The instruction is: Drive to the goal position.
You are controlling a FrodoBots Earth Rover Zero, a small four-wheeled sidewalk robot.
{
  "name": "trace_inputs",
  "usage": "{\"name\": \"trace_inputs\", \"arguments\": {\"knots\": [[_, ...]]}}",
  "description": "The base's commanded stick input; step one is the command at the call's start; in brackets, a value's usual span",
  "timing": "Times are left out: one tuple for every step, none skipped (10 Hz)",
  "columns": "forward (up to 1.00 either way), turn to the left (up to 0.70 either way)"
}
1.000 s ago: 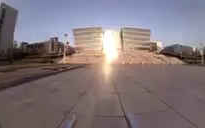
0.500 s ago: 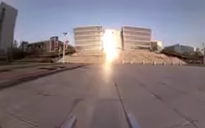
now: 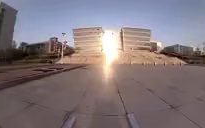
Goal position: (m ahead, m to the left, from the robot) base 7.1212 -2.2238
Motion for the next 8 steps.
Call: {"name": "trace_inputs", "arguments": {"knots": [[0.7, 0.0], [0.7, 0.0], [0.7, 0.0], [0.7, 0.0], [0.7, 0.0], [0.7, 0.0], [0.7, 0.0], [0.7, 0.0]]}}
